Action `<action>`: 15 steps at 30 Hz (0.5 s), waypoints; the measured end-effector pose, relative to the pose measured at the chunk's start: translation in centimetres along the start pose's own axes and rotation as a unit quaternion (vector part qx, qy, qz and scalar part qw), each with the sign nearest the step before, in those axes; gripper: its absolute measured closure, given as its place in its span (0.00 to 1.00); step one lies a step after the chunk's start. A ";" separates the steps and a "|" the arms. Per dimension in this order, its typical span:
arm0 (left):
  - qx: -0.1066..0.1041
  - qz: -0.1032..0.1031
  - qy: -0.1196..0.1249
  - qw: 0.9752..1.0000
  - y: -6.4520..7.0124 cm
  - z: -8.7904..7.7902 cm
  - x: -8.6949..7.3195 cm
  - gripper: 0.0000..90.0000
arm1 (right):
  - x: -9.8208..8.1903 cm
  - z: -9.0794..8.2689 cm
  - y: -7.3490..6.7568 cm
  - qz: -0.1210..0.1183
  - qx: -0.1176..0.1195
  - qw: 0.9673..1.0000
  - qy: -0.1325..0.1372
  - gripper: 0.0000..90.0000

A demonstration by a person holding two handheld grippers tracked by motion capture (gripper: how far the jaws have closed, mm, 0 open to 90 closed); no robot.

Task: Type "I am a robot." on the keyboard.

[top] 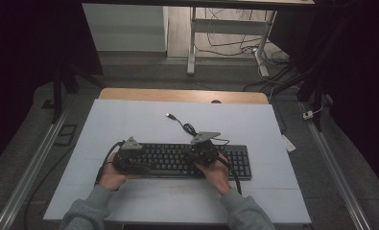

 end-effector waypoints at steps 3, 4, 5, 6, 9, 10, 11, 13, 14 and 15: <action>0.002 -0.002 0.001 1.000 -0.1 -0.1 0.0 0.32 | -0.4 -0.9 0.5 0.005 -0.002 1.000 0.007 0.95; 0.003 -0.004 0.003 1.000 -0.1 0.0 0.0 0.32 | -0.6 -1.2 0.7 0.008 -0.004 1.000 0.007 0.92; 0.003 -0.004 0.003 1.000 -0.1 0.0 0.0 0.32 | -0.8 -1.5 0.9 0.012 -0.003 1.000 0.008 0.89; 0.004 -0.004 0.003 1.000 -0.1 -0.1 0.0 0.32 | -1.0 -1.8 1.1 0.016 -0.002 1.000 0.008 0.86; 0.005 -0.004 0.004 1.000 -0.1 -0.1 0.0 0.32 | -1.7 -2.8 1.8 0.015 -0.005 1.000 0.009 0.77; 0.005 -0.005 0.004 1.000 -0.1 -0.1 0.0 0.32 | -1.9 -3.2 2.1 0.016 -0.008 1.000 0.009 0.75; 0.006 -0.005 0.003 1.000 -0.2 0.0 0.0 0.32 | -2.1 -3.5 2.3 0.018 -0.007 1.000 0.013 0.72; 0.006 -0.005 0.003 1.000 -0.2 0.0 0.0 0.32 | -2.5 -4.2 2.7 0.020 -0.011 1.000 0.013 0.68; 0.007 -0.005 0.002 1.000 -0.3 0.0 0.0 0.32 | -2.7 -4.4 2.9 0.021 -0.012 1.000 0.015 0.67; 0.007 -0.005 0.002 1.000 -0.3 0.0 0.0 0.32 | -2.9 -4.7 3.0 0.021 -0.013 1.000 0.018 0.65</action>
Point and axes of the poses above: each handheld gripper's, and its own axes: z roughly forward along the jaws, x roughly out of its top, y roughly to its right, the point moved 7 cm from there along z, roughly forward along the jaws, and after that the axes turned 11 degrees about z, right-handed, at the moved point
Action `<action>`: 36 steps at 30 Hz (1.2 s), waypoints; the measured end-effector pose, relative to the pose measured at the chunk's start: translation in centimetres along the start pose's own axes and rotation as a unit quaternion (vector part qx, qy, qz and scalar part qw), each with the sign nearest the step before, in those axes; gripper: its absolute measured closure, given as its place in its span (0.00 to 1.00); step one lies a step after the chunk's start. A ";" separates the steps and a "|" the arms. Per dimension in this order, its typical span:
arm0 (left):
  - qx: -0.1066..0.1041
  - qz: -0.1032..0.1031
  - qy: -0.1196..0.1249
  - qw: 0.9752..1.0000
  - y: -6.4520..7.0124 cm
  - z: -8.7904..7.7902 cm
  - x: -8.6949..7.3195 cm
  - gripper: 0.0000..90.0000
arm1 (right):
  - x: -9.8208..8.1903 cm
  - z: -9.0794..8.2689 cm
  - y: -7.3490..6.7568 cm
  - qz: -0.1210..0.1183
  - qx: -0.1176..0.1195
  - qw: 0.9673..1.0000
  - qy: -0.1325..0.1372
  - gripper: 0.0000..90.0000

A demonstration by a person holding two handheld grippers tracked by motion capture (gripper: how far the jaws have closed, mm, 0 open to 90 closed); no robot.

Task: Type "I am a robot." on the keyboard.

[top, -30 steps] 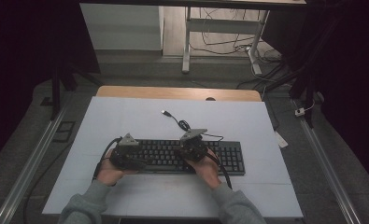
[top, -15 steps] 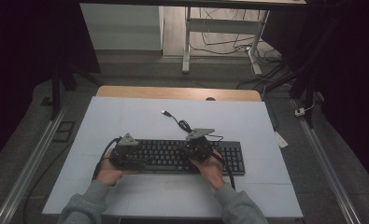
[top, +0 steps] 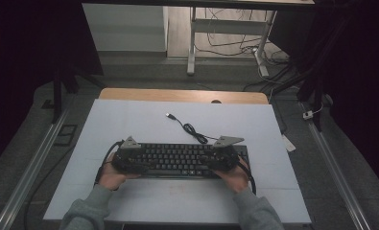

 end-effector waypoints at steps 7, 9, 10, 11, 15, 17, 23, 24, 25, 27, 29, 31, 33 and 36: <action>0.005 -0.004 0.004 1.000 -0.2 -0.1 0.0 0.32 | -0.6 -0.9 0.3 -0.003 0.004 1.000 0.005 0.61; 0.007 -0.004 0.003 1.000 -0.2 0.0 0.0 0.32 | -0.6 -0.8 0.2 -0.005 0.004 1.000 0.003 0.60; 0.007 -0.005 0.003 1.000 -0.2 0.0 0.0 0.32 | -0.6 -0.8 0.1 -0.005 0.004 1.000 0.004 0.60; 0.008 -0.005 0.004 1.000 -0.2 0.0 0.0 0.32 | -0.6 -0.7 0.1 -0.008 0.004 1.000 0.005 0.60; 0.012 -0.006 0.003 1.000 -0.3 0.0 0.0 0.32 | -0.6 -0.7 0.2 -0.007 0.003 1.000 0.004 0.59; 0.013 -0.009 0.007 1.000 -0.2 0.0 0.2 0.33 | -0.6 -0.8 0.2 -0.006 0.002 1.000 0.004 0.59; 0.009 -0.005 0.021 1.000 0.3 0.3 0.7 0.44 | -0.6 -0.6 0.2 -0.008 0.003 1.000 0.005 0.59; 0.007 -0.008 0.025 1.000 0.4 0.3 0.8 0.47 | -0.6 -0.7 0.2 -0.009 0.002 1.000 0.003 0.59; 0.005 -0.009 0.027 1.000 0.5 0.4 0.8 0.50 | -0.5 -0.7 0.2 -0.008 0.002 1.000 0.003 0.59; -0.001 -0.010 0.031 0.999 0.6 0.4 0.9 0.57 | -0.5 -0.7 0.2 -0.006 0.001 1.000 0.004 0.59; -0.005 -0.012 0.030 0.999 0.9 0.6 1.0 0.65 | -0.5 -0.8 0.3 -0.007 0.000 1.000 0.004 0.59; -0.009 -0.009 0.024 1.000 1.1 1.0 1.0 0.72 | -0.5 -0.8 0.4 -0.007 -0.002 1.000 0.003 0.59; -0.012 -0.006 0.020 1.000 1.4 1.3 1.0 0.77 | -0.5 -0.8 0.4 -0.008 -0.002 1.000 0.004 0.59; -0.010 0.007 0.008 1.000 1.9 2.0 0.9 0.89 | -0.5 -0.8 0.4 -0.008 -0.002 1.000 0.004 0.59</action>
Point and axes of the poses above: each handheld gripper's, and its own axes: z roughly forward along the jaws, x roughly out of its top, y roughly to its right, the point moved 7 cm from there along z, roughly forward along the jaws, and after that the axes turned 11 degrees about z, right-handed, at the moved point
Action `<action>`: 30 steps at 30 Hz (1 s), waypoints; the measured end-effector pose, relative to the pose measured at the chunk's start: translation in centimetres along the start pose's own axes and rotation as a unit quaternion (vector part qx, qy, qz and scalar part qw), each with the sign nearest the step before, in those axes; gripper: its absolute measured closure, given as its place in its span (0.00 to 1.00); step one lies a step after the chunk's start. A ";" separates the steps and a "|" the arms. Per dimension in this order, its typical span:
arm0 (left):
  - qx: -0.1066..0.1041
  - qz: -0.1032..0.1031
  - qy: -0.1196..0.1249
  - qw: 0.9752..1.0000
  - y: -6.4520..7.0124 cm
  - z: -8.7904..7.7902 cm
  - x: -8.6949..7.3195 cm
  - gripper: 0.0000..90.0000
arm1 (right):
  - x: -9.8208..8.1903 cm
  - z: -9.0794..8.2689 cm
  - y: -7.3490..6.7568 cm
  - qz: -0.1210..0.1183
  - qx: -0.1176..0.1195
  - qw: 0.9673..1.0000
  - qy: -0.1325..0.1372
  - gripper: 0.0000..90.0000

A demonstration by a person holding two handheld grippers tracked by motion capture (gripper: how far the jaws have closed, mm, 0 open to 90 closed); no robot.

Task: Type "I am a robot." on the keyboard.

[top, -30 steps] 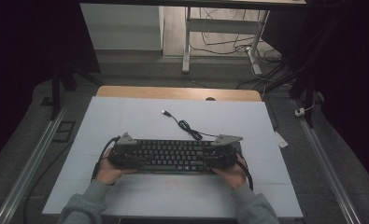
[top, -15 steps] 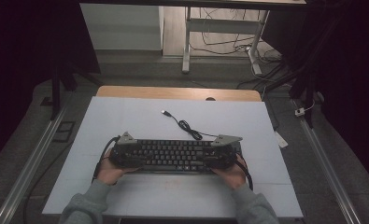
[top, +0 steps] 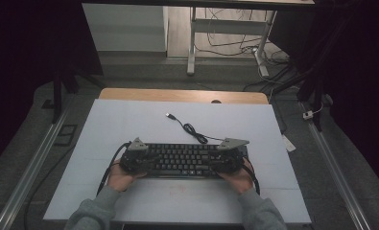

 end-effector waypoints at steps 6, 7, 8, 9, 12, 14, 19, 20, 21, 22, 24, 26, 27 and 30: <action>-0.006 0.023 -0.017 1.000 0.8 1.0 -0.1 0.99 | 0.0 0.0 0.0 0.000 0.001 1.000 0.000 0.59; -0.006 0.023 -0.018 1.000 0.9 1.1 0.0 0.99 | 0.0 0.0 0.0 0.000 0.001 1.000 0.000 0.59; -0.007 0.024 -0.018 1.000 0.9 1.2 0.0 0.99 | 0.0 0.0 0.0 -0.001 0.001 1.000 0.001 0.59; -0.007 0.023 -0.019 1.000 1.0 1.4 0.0 0.99 | 0.0 0.0 0.0 -0.001 0.000 1.000 0.000 0.59; -0.008 0.024 -0.026 0.999 1.0 1.7 -0.2 0.99 | 0.0 0.0 0.0 -0.001 -0.001 1.000 -0.002 0.59; -0.008 0.024 -0.028 0.999 1.1 1.9 -0.2 0.99 | 0.0 0.0 0.0 -0.001 -0.001 1.000 -0.001 0.59; -0.010 0.026 -0.036 0.999 1.2 2.1 -0.4 0.99 | 0.0 0.0 0.0 -0.002 -0.001 1.000 0.000 0.59; -0.010 0.026 -0.038 0.999 1.2 2.1 -0.5 0.99 | 0.0 0.0 0.0 -0.003 0.000 1.000 0.001 0.59; -0.011 0.025 -0.040 0.999 1.2 2.2 -0.5 0.99 | 0.1 0.0 0.0 -0.003 0.000 1.000 0.001 0.59; -0.010 0.026 -0.042 0.999 1.1 2.3 -0.6 0.99 | 0.1 0.0 0.0 -0.003 0.001 1.000 0.001 0.59; -0.012 0.024 -0.041 0.999 1.1 2.3 -0.6 0.99 | 0.1 0.0 0.0 -0.003 0.001 1.000 0.003 0.59; -0.013 0.026 -0.042 0.999 1.2 2.3 -0.7 0.98 | 0.1 -0.1 0.0 -0.003 0.001 1.000 0.003 0.59; -0.013 0.025 -0.041 0.999 1.2 2.3 -0.7 0.99 | 0.1 -0.1 0.0 -0.003 0.001 1.000 0.003 0.59; -0.013 0.025 -0.046 0.999 1.2 2.4 -0.8 0.98 | 0.1 0.0 0.1 0.000 0.000 1.000 0.003 0.59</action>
Point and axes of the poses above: each handheld gripper's, and its own axes: z roughly forward along the jaws, x roughly out of its top, y roughly to its right, the point moved 7 cm from there along z, roughly forward along the jaws, and after that the axes turned 11 degrees about z, right-handed, at the moved point
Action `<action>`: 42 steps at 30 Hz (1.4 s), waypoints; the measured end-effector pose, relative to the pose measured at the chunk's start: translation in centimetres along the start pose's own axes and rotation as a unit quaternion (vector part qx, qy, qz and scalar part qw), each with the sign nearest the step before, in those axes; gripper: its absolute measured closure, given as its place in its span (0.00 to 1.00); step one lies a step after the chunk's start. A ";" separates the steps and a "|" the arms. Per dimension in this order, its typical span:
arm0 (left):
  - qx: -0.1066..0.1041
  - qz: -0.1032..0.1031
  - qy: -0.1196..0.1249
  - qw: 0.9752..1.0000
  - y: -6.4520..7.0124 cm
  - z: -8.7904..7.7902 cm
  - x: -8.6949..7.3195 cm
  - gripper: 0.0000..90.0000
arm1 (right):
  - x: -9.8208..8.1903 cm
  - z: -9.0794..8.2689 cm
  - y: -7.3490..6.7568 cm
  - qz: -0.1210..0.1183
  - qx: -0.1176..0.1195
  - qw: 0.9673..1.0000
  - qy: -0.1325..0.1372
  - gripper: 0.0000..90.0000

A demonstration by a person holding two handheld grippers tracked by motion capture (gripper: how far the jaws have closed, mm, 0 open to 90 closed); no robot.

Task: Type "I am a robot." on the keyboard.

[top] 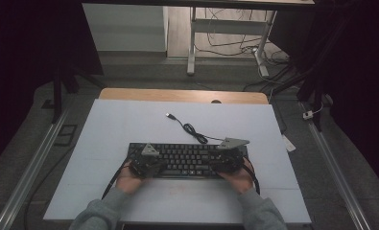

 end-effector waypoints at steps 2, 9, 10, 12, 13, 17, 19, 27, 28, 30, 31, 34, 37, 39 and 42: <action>0.000 0.001 0.000 1.000 0.0 0.1 -0.1 0.99 | 0.1 -0.1 0.0 -0.001 -0.001 1.000 0.002 0.59; 0.009 0.001 0.015 1.000 -0.2 -0.3 0.2 0.98 | 0.1 -0.1 0.0 -0.002 -0.004 1.000 0.000 0.59; 0.012 -0.002 0.025 1.000 -0.3 -0.6 0.4 0.98 | 0.1 -0.1 0.0 -0.002 -0.002 1.000 0.001 0.59; 0.014 -0.009 0.042 0.999 -0.6 -1.2 0.6 0.98 | 0.1 -0.1 0.0 -0.002 -0.004 1.000 0.001 0.59; 0.015 -0.012 0.047 0.999 -0.7 -1.4 0.6 0.96 | 0.1 -0.1 0.0 -0.002 -0.004 1.000 0.000 0.59; 0.022 -0.030 0.070 0.997 -1.6 -2.6 0.7 0.83 | 0.0 0.0 0.1 -0.003 -0.004 1.000 -0.002 0.59; 0.028 -0.043 0.076 0.996 -2.2 -3.1 0.5 0.73 | 0.0 0.0 0.0 -0.003 -0.002 1.000 -0.001 0.59; 0.061 -0.070 0.079 0.993 -4.3 -4.6 -0.6 0.46 | -0.1 0.1 0.0 -0.002 -0.004 1.000 -0.005 0.59; 0.062 -0.073 0.078 0.992 -4.5 -4.8 -0.8 0.45 | -0.1 0.1 0.0 -0.002 -0.004 1.000 -0.005 0.59; 0.061 -0.078 0.076 0.992 -4.7 -4.9 -1.0 0.43 | -0.1 0.1 0.0 -0.002 -0.004 1.000 -0.005 0.59; 0.063 -0.079 0.074 0.992 -4.9 -5.0 -1.1 0.42 | -0.1 0.2 0.0 -0.003 -0.005 1.000 -0.006 0.59; 0.064 -0.079 0.072 0.992 -5.0 -5.0 -1.2 0.38 | -0.1 0.2 0.0 -0.003 -0.005 1.000 -0.007 0.59; 0.067 -0.079 0.071 0.992 -5.0 -5.0 -1.1 0.34 | -0.1 0.2 0.0 -0.002 -0.005 1.000 -0.008 0.59; 0.066 -0.077 0.070 0.992 -4.9 -5.0 -1.1 0.33 | -0.1 0.2 0.0 -0.003 -0.006 1.000 -0.008 0.59; 0.061 -0.074 0.069 0.993 -4.8 -4.9 -1.1 0.32 | -0.1 0.3 -0.1 -0.003 -0.005 1.000 -0.007 0.59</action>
Point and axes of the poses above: each handheld gripper's, and its own axes: z roughly forward along the jaws, x roughly out of its top, y roughly to its right, the point moved 7 cm from there along z, roughly forward along the jaws, and after that the axes turned 11 degrees about z, right-handed, at the moved point
